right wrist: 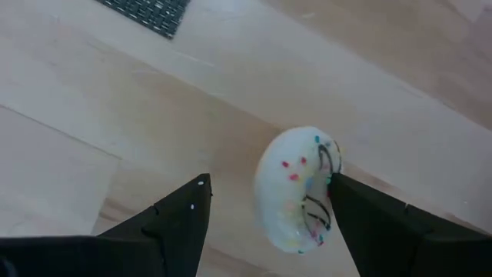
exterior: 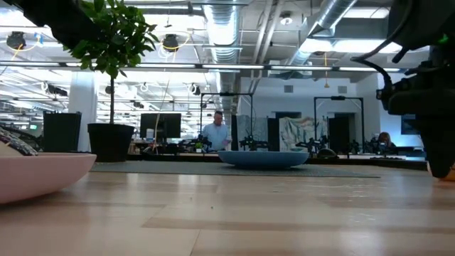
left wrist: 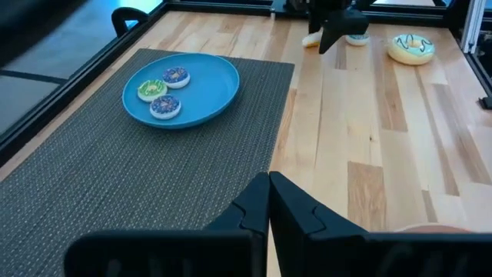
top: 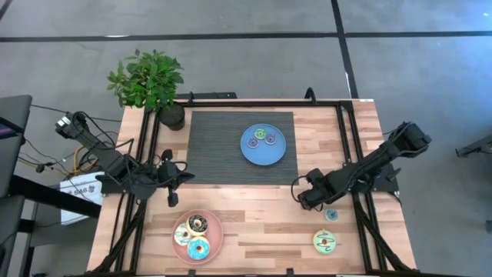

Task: Pick & Place donuts
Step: Put the small white donut on the blue plate

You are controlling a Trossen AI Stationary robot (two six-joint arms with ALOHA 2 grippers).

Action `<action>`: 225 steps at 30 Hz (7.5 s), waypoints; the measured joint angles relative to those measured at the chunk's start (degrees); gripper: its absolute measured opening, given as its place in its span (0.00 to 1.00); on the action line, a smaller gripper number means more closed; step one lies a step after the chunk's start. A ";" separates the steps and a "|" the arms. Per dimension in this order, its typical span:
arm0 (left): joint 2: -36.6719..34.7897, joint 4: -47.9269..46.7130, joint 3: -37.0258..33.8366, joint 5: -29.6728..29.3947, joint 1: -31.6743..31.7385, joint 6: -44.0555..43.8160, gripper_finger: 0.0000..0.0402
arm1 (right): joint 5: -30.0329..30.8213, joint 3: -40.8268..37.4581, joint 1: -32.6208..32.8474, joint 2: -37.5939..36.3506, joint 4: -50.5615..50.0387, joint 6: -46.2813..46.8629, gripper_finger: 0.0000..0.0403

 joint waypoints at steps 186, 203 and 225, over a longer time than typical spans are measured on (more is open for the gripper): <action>0.02 0.51 -0.02 -0.03 0.04 -1.09 0.00 | 1.01 15.32 2.34 16.04 0.94 -7.94 0.37; 0.02 0.48 -0.02 -0.40 0.04 0.30 0.00 | 15.60 15.34 -18.33 0.33 16.06 -29.25 0.34; 0.02 -0.18 -0.02 -0.36 0.03 0.37 0.00 | 2.86 45.74 -35.79 32.55 2.41 -51.62 0.39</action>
